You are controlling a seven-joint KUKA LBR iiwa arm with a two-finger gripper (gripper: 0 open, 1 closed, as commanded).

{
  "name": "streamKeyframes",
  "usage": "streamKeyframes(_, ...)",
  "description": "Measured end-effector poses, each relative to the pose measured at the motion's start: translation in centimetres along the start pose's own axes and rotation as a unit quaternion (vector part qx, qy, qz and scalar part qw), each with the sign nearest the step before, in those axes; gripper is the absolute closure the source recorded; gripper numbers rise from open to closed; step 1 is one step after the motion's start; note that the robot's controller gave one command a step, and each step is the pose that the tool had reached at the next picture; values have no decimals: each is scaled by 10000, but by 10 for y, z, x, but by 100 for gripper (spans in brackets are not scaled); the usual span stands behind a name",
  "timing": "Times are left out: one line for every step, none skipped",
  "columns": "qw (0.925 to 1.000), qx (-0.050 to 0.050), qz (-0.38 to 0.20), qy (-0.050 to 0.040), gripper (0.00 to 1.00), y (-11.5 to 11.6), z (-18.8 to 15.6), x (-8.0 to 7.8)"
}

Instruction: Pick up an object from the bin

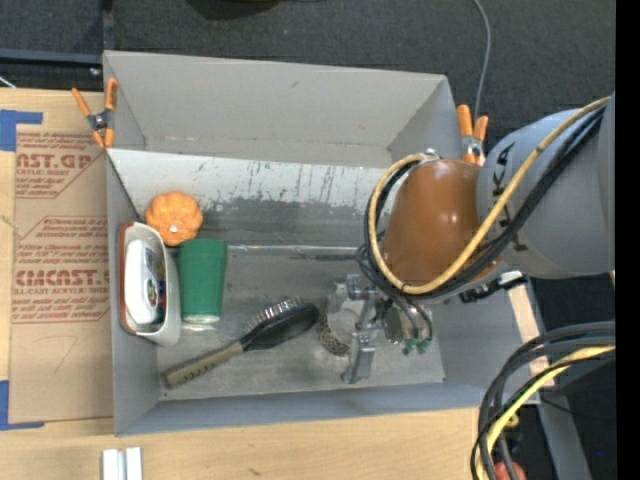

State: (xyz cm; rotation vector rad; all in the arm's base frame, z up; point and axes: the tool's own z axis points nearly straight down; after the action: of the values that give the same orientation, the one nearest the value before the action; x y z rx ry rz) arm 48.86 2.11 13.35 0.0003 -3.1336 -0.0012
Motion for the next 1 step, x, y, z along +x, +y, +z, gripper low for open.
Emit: streamKeyframes(10000, -1, 0, -39, 0, 0, -4, -2)
